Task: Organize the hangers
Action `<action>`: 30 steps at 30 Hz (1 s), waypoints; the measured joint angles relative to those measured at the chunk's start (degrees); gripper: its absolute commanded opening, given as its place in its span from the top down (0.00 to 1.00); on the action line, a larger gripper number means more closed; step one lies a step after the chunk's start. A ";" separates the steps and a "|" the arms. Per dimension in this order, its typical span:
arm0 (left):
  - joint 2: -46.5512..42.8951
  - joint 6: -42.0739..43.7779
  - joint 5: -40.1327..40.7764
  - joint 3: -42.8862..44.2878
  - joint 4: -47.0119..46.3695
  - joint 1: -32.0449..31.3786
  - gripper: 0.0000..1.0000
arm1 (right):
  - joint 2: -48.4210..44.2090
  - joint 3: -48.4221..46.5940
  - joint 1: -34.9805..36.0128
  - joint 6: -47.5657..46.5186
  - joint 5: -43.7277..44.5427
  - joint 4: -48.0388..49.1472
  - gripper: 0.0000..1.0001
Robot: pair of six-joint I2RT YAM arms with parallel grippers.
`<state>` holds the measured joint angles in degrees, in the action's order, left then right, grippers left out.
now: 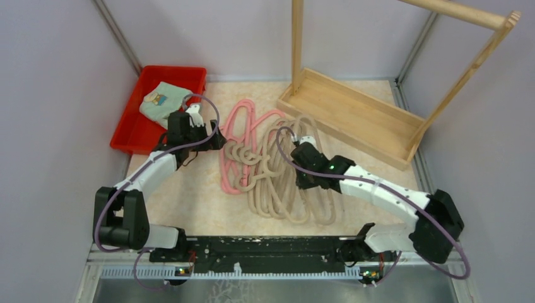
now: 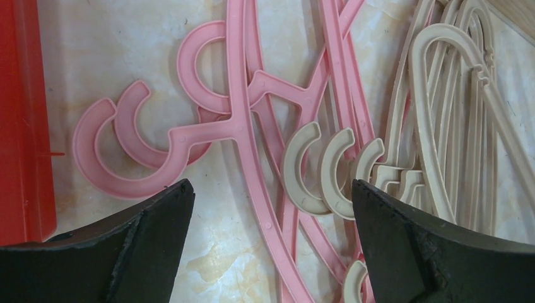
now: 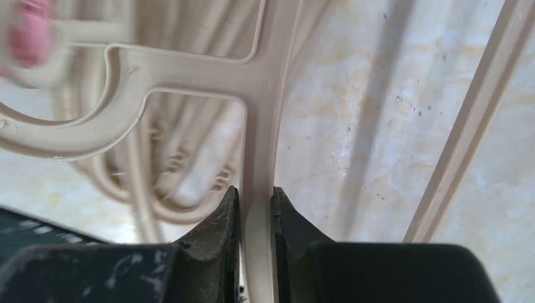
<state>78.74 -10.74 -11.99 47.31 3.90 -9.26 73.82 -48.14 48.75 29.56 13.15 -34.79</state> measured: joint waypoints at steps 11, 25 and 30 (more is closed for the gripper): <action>-0.17 0.28 0.17 -0.66 0.02 0.00 0.00 | -9.35 -9.40 0.00 0.90 -3.13 -7.19 1.00; -0.20 -0.15 -0.57 -0.63 0.02 0.00 0.00 | 5.73 -48.96 -22.53 2.97 -7.15 4.26 1.00; -0.22 -0.20 -0.68 -0.63 0.00 0.00 0.00 | 15.80 -59.78 -28.59 5.73 -14.29 10.73 1.00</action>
<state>78.52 -10.94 -12.67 46.68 3.90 -9.26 89.62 -107.92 20.16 35.29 -1.15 -24.05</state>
